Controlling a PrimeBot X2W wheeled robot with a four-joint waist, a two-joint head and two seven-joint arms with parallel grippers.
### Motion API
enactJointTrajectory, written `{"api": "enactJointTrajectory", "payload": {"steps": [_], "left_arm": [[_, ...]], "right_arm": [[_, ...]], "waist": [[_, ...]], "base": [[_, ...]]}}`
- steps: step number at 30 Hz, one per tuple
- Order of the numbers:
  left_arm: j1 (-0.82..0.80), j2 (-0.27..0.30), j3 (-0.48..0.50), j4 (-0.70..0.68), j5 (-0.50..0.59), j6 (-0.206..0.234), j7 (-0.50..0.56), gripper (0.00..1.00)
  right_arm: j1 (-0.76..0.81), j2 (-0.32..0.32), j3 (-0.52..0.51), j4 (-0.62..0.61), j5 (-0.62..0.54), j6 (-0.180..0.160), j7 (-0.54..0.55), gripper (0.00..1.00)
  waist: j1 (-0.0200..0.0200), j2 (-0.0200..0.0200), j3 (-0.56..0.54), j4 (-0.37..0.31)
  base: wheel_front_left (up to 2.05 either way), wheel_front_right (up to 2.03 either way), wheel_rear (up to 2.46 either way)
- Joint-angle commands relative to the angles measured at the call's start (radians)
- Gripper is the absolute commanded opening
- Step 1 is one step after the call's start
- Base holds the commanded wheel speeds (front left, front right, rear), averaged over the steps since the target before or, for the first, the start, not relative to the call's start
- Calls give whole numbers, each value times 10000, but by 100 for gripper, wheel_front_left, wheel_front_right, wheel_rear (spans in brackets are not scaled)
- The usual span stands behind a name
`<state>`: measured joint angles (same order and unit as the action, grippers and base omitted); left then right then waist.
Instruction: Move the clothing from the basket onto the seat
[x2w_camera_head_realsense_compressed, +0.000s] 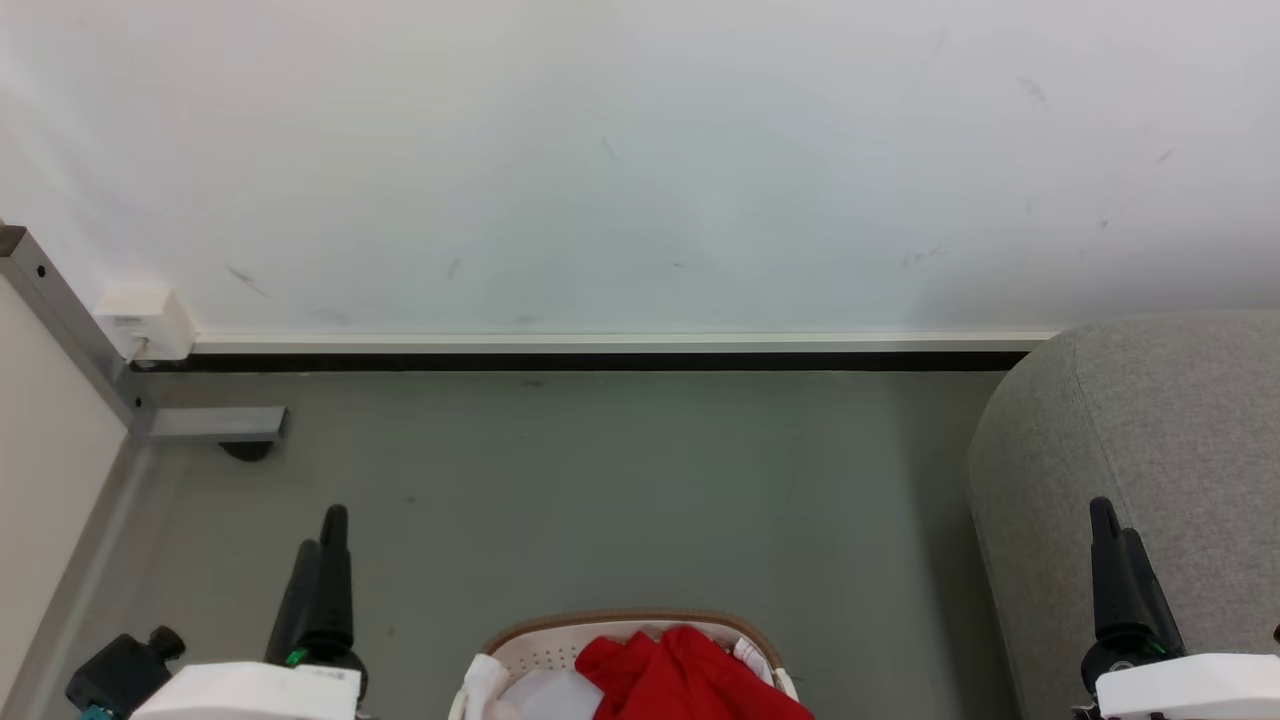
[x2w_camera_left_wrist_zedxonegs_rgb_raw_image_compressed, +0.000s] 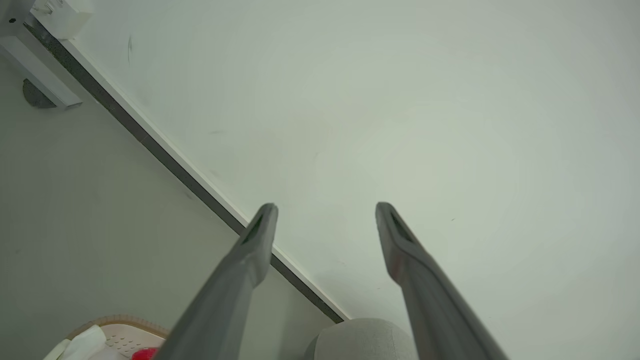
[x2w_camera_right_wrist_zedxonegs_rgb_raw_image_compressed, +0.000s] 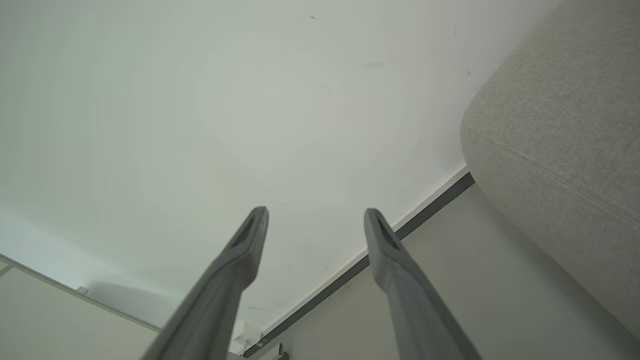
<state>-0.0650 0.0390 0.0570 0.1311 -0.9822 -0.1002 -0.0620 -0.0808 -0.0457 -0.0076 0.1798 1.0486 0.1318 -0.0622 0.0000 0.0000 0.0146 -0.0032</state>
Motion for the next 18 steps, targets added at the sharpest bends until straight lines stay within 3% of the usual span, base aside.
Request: {"api": "enactJointTrajectory", "payload": {"steps": [1, 9, 18], "left_arm": [[-221, 88, -33, -169, 402, 27, -86, 100], [-238, 112, -252, -321, 2279, 110, -347, 100], [-254, 129, -403, -340, 3728, 304, -620, 100]], "right_arm": [[-278, -84, -38, -99, -368, -7, -85, 100], [-346, -41, -254, 47, -2339, -8, -342, 100], [-368, -39, 38, 158, -3761, -10, -617, 100]], "waist": [[0, 0, 2, -6], [0, 0, 23, -26], [0, 0, 25, -17]], "base": [[0, 0, 0], [0, 0, 0], [0, 0, 0]]}}
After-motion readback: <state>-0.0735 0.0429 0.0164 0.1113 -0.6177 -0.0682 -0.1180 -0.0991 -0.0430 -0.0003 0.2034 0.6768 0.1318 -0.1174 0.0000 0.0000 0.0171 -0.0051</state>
